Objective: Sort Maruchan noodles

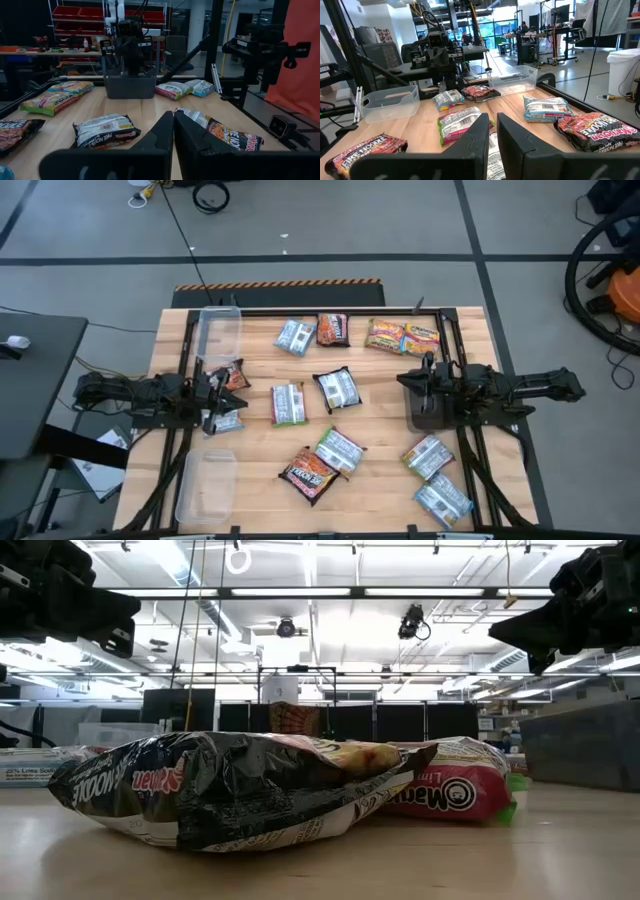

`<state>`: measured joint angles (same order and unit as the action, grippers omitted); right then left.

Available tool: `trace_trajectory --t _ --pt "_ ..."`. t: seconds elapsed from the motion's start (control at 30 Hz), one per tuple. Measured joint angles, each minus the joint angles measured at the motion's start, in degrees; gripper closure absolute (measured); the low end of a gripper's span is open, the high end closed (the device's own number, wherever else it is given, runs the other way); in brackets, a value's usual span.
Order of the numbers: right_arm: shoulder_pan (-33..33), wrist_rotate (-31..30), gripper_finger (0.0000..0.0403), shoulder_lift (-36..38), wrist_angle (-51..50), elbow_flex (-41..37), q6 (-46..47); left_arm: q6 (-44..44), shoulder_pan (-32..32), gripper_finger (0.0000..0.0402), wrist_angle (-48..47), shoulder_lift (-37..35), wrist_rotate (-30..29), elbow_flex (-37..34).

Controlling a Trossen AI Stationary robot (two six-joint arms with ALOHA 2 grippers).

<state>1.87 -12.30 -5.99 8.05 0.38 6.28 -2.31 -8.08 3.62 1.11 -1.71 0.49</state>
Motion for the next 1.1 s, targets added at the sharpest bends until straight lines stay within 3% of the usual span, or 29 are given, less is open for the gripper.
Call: trace_trajectory --t 0.97,1.03,1.1 --pt "0.01 0.00 0.0360 0.00 -0.02 -0.02 0.00 -0.04 0.00 0.0382 0.00 -0.01 0.02 -0.02" --pt "0.01 0.00 0.0360 0.01 0.00 -0.02 0.00 -3.77 -0.02 0.0382 0.27 0.01 0.16 -0.02" --pt "0.01 0.00 0.0360 0.00 -0.01 -0.01 0.00 -13.82 -0.02 0.0382 2.04 0.01 0.15 -0.02"
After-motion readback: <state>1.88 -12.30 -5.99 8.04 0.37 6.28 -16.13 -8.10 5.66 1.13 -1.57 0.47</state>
